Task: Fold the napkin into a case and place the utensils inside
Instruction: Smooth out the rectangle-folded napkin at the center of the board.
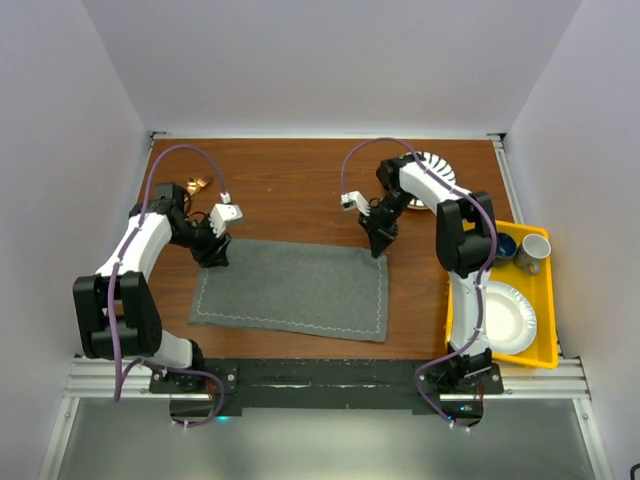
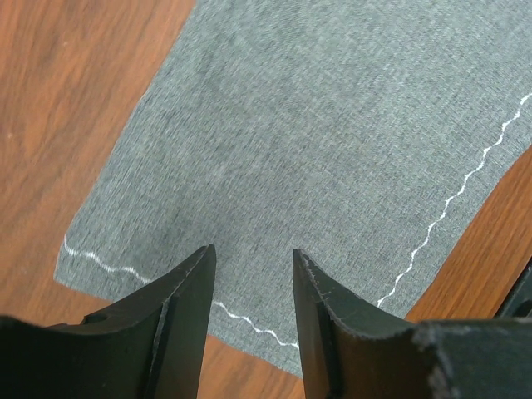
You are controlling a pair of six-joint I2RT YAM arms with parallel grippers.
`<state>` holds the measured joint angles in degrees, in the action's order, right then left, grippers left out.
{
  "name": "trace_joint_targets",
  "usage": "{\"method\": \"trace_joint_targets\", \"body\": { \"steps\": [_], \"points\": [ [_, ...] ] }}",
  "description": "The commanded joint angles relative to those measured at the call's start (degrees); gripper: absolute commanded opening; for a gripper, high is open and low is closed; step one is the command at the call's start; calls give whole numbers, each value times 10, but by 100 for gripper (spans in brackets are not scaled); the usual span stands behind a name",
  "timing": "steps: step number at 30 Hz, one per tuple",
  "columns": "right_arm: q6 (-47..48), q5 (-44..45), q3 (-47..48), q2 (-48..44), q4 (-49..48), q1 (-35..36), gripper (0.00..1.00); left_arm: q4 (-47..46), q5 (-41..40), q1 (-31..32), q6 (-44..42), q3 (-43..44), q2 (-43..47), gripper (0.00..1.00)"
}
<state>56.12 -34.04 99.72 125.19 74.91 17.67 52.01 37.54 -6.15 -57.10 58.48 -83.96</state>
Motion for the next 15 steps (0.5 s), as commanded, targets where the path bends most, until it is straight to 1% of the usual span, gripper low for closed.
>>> {"method": "trace_joint_targets", "body": {
  "steps": [1, 3, 7, 11, 15],
  "points": [
    [-9, -17, 76, 63, 34, -20, 0, 2, 20, 22, -41, 7, 14, 46],
    [-16, -4, 96, 94, 30, -20, 0, -2, 22, 30, -44, 4, 17, 46],
    [-32, 18, 84, 100, -14, -21, 0, -3, 18, 40, -49, -2, 16, 43],
    [-72, 59, 30, 87, -98, -23, 0, -16, -10, 41, -52, -33, 23, 41],
    [-96, 99, -15, 62, -133, -23, 0, -22, -24, 41, -54, -51, 30, 38]
  ]
}}
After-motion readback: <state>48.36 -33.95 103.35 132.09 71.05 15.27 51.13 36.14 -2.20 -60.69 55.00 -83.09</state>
